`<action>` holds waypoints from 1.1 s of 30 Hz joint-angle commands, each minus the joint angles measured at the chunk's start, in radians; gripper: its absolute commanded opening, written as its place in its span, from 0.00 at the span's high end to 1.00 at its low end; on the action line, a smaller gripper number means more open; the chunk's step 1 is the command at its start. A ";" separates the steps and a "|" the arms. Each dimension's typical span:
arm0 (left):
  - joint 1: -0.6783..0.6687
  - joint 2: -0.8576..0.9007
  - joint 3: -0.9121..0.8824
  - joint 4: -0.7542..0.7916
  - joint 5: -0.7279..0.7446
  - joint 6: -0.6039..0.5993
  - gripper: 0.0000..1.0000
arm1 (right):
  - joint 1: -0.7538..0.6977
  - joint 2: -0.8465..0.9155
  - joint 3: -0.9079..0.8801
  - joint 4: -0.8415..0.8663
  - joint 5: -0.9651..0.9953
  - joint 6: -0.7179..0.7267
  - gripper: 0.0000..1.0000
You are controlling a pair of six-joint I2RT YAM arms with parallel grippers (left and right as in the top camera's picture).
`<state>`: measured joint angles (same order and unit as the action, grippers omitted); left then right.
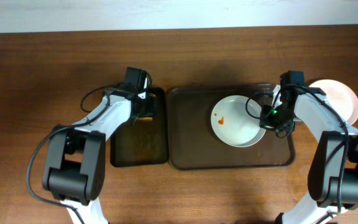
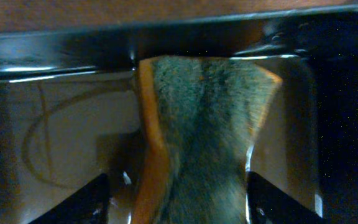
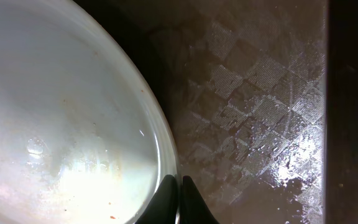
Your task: Clean dirty plates on tray and stack at the side
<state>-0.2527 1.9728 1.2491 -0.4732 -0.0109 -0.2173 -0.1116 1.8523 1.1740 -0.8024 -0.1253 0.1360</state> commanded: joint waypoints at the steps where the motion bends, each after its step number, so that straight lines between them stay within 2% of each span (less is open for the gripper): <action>1: 0.004 0.028 0.001 0.027 0.016 0.009 0.85 | 0.000 0.003 -0.009 0.003 -0.006 0.008 0.95; 2: 0.004 0.028 0.001 0.031 0.015 0.009 1.00 | 0.000 0.003 -0.009 0.003 -0.006 0.008 0.95; 3: 0.004 0.028 0.001 0.032 0.015 0.009 0.93 | 0.000 0.003 -0.009 0.003 -0.006 0.008 0.95; 4: 0.005 0.028 0.001 0.032 0.014 0.009 0.41 | 0.000 0.003 -0.009 0.003 -0.006 0.008 0.95; 5: 0.007 0.028 0.001 0.035 0.014 0.009 0.20 | 0.000 0.003 -0.009 0.003 -0.006 0.008 0.94; 9: 0.010 0.028 0.001 0.076 0.015 0.009 0.19 | 0.000 0.003 -0.009 0.003 -0.006 0.008 0.89; 10: 0.009 0.028 0.001 0.080 0.015 0.009 0.20 | 0.000 0.003 -0.009 0.003 -0.006 0.008 0.88; 11: 0.006 0.028 0.001 0.079 0.015 0.009 0.27 | 0.000 0.003 -0.009 0.003 -0.006 0.008 0.87; 12: 0.005 0.028 0.001 0.074 0.016 0.009 0.39 | 0.000 0.003 -0.009 0.002 -0.006 0.008 0.87; 15: -0.001 0.028 0.001 0.031 0.023 0.009 1.00 | 0.000 0.003 -0.009 -0.001 -0.006 0.008 0.86; 20: 0.014 -0.044 0.042 -0.062 0.023 0.009 1.00 | 0.000 0.003 -0.009 -0.002 -0.007 0.008 0.86; 21: 0.021 -0.077 0.066 -0.111 0.023 0.009 1.00 | 0.000 0.003 -0.009 -0.005 -0.022 0.008 0.78; 22: 0.026 -0.106 0.089 -0.165 0.023 0.009 1.00 | 0.000 0.003 -0.009 -0.005 -0.048 0.007 0.65; 23: 0.027 -0.128 0.109 -0.209 0.023 0.009 1.00 | 0.000 0.002 -0.008 -0.005 -0.060 0.007 0.59; 27: 0.027 -0.167 0.163 -0.345 0.023 0.009 1.00 | 0.000 0.002 0.012 -0.023 -0.059 -0.027 0.53; 33: 0.028 -0.167 0.166 -0.380 0.042 0.054 1.00 | 0.000 0.002 0.076 -0.106 -0.059 -0.027 0.47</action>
<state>-0.2276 1.8141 1.4048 -0.8513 0.0040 -0.1947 -0.1116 1.8523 1.2022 -0.8810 -0.1753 0.1196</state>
